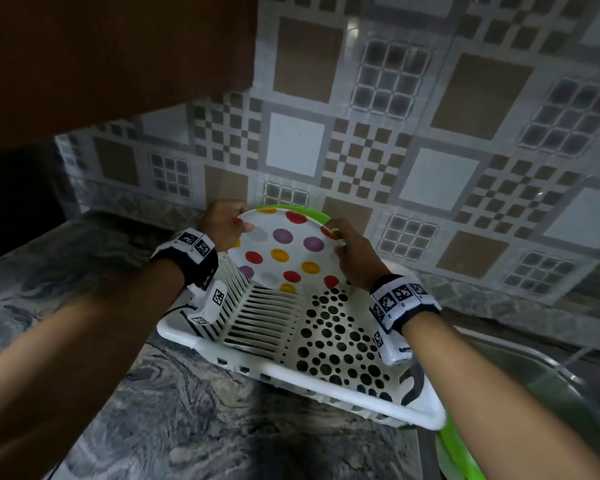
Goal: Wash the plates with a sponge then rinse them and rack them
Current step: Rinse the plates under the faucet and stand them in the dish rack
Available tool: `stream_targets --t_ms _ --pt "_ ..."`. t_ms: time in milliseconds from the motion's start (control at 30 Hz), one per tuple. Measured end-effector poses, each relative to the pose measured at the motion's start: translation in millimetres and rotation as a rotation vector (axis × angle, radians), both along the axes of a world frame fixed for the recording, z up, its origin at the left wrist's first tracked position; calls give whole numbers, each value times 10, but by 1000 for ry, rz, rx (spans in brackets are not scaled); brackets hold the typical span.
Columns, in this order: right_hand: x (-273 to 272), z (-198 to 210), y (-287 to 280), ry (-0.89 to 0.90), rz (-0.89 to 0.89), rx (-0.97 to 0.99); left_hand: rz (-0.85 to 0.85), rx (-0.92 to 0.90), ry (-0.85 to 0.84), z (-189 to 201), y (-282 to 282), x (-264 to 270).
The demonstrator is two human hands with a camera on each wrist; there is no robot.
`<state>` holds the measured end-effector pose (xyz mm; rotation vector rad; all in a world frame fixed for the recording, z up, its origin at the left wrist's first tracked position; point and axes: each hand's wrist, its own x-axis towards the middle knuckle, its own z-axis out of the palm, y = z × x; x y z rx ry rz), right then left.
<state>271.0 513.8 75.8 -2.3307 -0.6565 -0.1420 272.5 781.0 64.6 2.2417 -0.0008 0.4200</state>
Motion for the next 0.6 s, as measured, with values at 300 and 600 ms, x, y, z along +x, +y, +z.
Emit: stream_targets --t_ms 300,600 --pt "162 -120 -68 22 -14 66 -19 -44 46 -76 171 22" --pt "72 35 -538 48 13 82 -17 115 -410 333 -311 -165"
